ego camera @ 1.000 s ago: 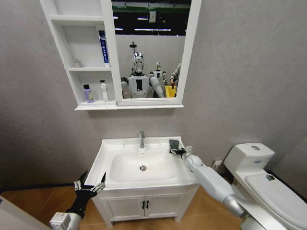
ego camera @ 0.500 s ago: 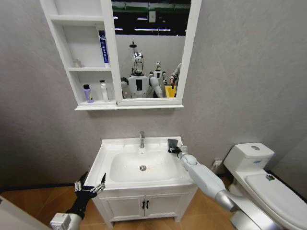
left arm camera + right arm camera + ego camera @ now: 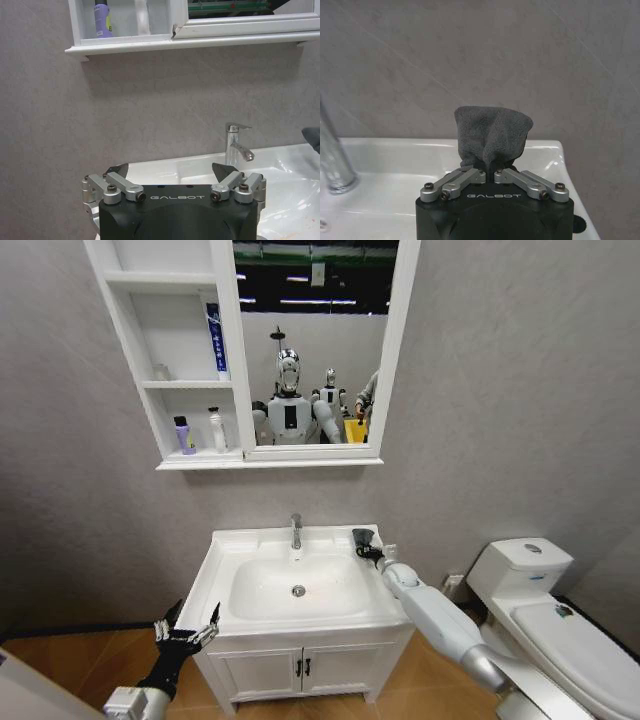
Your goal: Move facial cleanser and shampoo from washbasin to cabinet, then wipe washbasin with towel.
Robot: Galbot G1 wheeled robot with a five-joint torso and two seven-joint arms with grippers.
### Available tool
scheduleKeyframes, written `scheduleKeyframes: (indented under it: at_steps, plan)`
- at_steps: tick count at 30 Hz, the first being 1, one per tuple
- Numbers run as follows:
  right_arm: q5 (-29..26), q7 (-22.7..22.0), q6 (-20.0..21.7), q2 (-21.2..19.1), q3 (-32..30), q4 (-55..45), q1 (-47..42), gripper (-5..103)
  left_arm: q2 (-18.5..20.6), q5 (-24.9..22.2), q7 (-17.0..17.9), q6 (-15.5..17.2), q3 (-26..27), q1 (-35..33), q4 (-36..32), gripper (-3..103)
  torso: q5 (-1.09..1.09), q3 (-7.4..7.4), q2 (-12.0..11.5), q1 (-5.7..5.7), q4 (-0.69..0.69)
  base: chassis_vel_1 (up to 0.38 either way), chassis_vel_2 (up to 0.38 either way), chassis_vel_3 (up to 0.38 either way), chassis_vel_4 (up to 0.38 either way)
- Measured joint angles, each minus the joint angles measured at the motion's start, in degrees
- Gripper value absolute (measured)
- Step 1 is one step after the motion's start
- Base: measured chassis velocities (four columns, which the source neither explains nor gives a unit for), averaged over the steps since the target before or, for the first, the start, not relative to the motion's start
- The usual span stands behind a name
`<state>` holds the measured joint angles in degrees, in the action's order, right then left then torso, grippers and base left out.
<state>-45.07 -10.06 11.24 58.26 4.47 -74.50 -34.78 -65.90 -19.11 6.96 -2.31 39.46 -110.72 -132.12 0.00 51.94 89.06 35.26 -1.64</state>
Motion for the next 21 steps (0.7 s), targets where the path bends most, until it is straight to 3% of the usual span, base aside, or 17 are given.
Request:
scheduleKeyframes:
  at_steps: [3, 6, 7, 8, 13, 15, 21]
  plan:
    - [-0.29, -1.23, 0.59, -1.29, -0.23, -5.91, -2.67, 3, 0.27, -0.16, 0.06, 0.00, 0.21, -0.04, -0.17, 95, -0.01, -0.01, 0.01, 0.00, 0.00, 0.000, 0.000, 0.000, 0.000]
    - [-4.01, -8.40, 4.49, -2.50, 0.66, -18.96, -9.95, 3, 0.96, -0.28, 0.11, 0.02, 0.50, -0.08, -0.25, 95, 0.01, -0.01, 0.01, -0.01, -0.02, 0.000, 0.000, 0.000, 0.000]
    - [-4.01, -8.40, 4.49, -2.50, 0.66, -18.96, -9.95, 3, 0.96, -0.28, 0.11, 0.02, 0.50, -0.08, -0.25, 95, 0.01, -0.01, 0.01, -0.01, -0.02, 0.000, 0.000, 0.000, 0.000]
    - [-5.40, -11.72, 6.63, -2.21, 1.86, -21.93, -11.84, 3, 1.06, -0.27, 0.13, 0.12, 0.35, -0.13, -0.34, 94, 0.00, -0.01, 0.01, -0.01, -0.02, 0.000, 0.000, 0.000, 0.000]
    - [-5.19, -14.59, 9.09, -1.09, 3.91, -21.59, -12.34, 3, 1.05, -0.05, 0.13, 0.24, 0.07, -0.35, -0.45, 94, 0.00, -0.01, 0.01, -0.01, 0.00, 0.000, 0.000, 0.000, 0.000]
    - [-3.52, -16.72, 12.04, 0.85, 5.71, -15.67, -9.23, 3, 0.99, 0.16, 0.11, 0.28, 0.26, -0.74, -0.67, 94, 0.00, 0.00, 0.01, -0.01, 0.00, 0.000, 0.000, 0.000, 0.000]
    - [-3.71, -17.99, 14.57, 1.60, 8.75, -8.45, -4.68, 3, 0.85, 0.00, 0.12, 0.29, 0.89, -0.74, -0.90, 94, -0.01, 0.01, 0.00, 0.00, 0.00, 0.000, 0.000, 0.000, 0.000]
